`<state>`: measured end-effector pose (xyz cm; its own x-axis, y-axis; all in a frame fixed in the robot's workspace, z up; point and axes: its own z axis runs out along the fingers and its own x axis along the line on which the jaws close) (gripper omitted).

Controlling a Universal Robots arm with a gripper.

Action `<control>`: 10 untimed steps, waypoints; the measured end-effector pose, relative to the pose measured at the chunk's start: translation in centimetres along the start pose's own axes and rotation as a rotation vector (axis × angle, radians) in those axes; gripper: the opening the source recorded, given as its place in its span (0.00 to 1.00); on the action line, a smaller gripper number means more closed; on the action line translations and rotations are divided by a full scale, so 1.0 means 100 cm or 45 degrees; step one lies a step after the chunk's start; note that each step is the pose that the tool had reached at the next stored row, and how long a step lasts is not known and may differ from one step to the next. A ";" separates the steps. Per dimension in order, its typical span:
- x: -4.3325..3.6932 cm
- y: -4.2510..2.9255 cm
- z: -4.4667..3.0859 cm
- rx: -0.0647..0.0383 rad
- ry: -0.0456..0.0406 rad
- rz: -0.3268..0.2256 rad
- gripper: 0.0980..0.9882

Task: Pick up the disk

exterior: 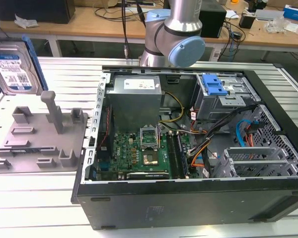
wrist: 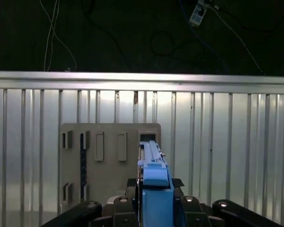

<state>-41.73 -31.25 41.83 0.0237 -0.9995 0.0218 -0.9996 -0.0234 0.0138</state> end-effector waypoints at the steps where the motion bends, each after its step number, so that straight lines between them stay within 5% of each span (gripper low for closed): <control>1: 0.0002 0.0001 -0.0062 0.000 0.000 0.000 0.30; 5: 0.0010 0.0004 -0.0298 0.000 0.000 0.000 0.30; 10: 0.0027 0.0010 -0.0687 0.000 0.000 0.000 0.30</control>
<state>-41.73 -31.36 48.70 0.0237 -0.9995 0.0219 -0.9996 -0.0234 0.0140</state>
